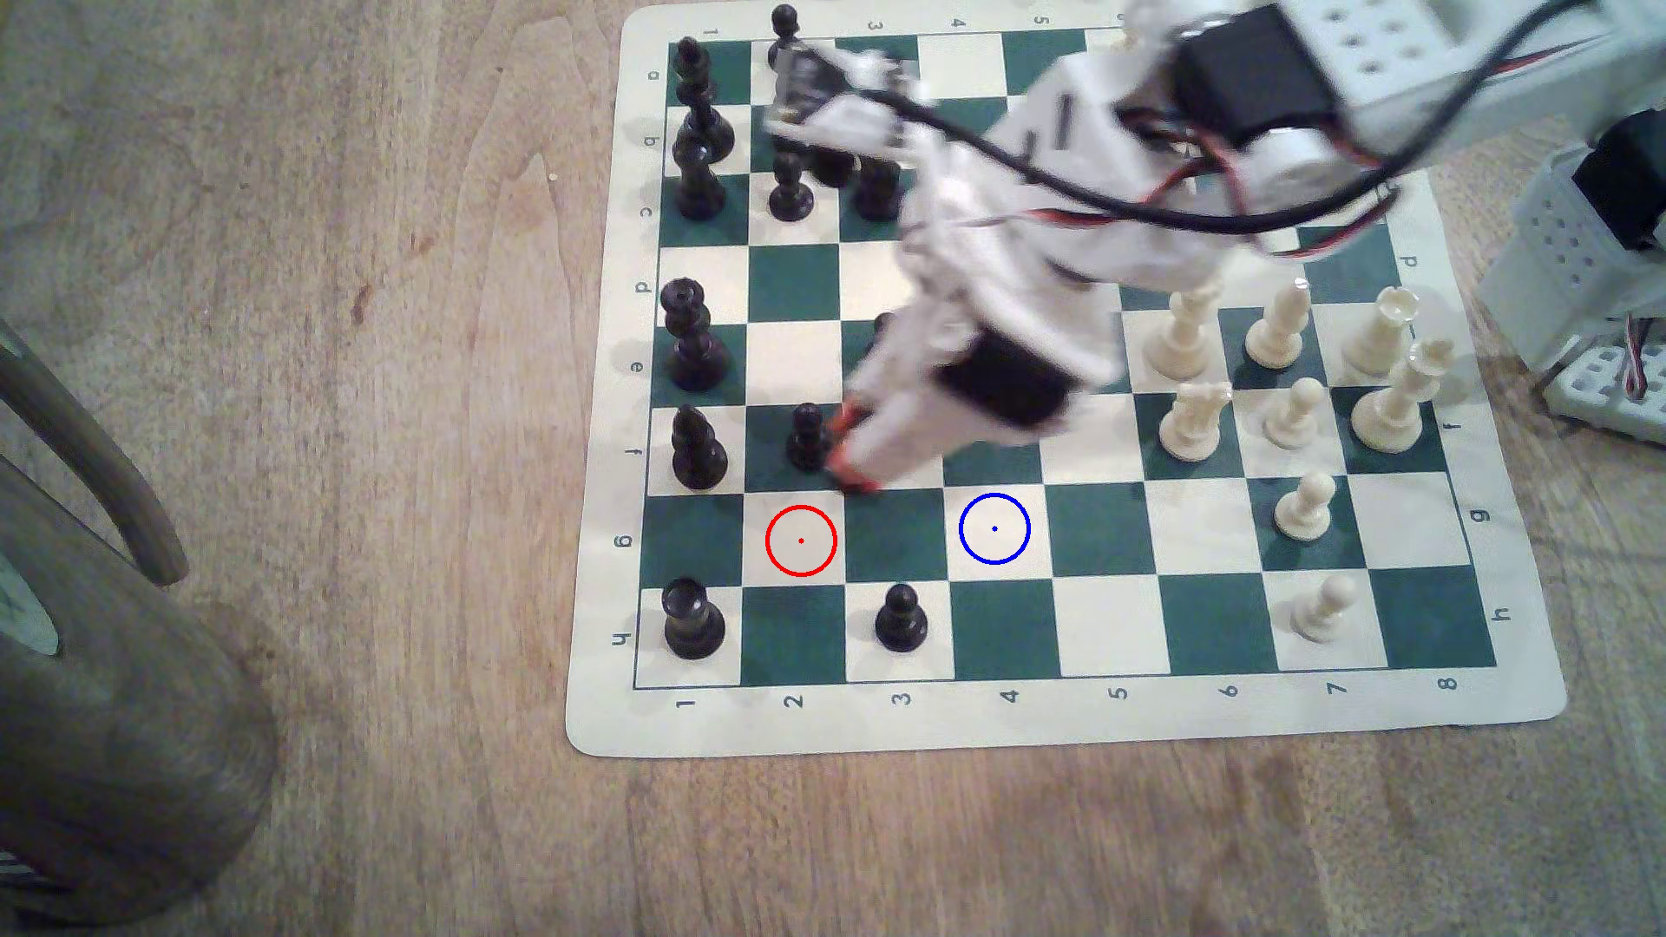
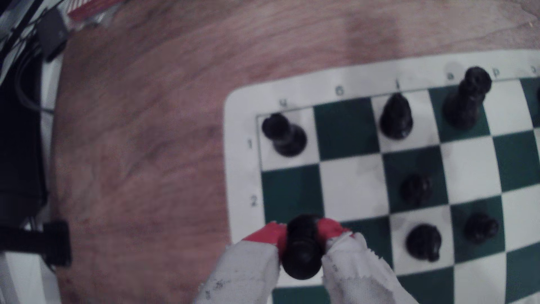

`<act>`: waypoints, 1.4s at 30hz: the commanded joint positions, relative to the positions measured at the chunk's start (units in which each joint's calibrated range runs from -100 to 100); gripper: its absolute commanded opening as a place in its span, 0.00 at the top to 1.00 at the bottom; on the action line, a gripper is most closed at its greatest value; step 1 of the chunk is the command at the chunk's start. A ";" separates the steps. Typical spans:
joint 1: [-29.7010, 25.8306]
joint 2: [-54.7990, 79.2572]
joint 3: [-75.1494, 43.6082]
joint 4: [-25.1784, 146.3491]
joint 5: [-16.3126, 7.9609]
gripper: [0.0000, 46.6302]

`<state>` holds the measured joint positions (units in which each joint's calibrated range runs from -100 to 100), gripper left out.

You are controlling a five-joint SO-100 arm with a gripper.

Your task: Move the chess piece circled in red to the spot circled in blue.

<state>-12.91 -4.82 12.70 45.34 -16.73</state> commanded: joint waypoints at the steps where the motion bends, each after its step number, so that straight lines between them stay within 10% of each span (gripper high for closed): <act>1: -0.59 -14.28 12.14 -3.24 0.34 1.00; 14: -2.93 -14.03 29.46 -13.23 0.49 1.00; 42: -0.43 -0.53 25.65 -18.97 1.42 1.00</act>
<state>-13.94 -4.57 43.15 27.17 -15.75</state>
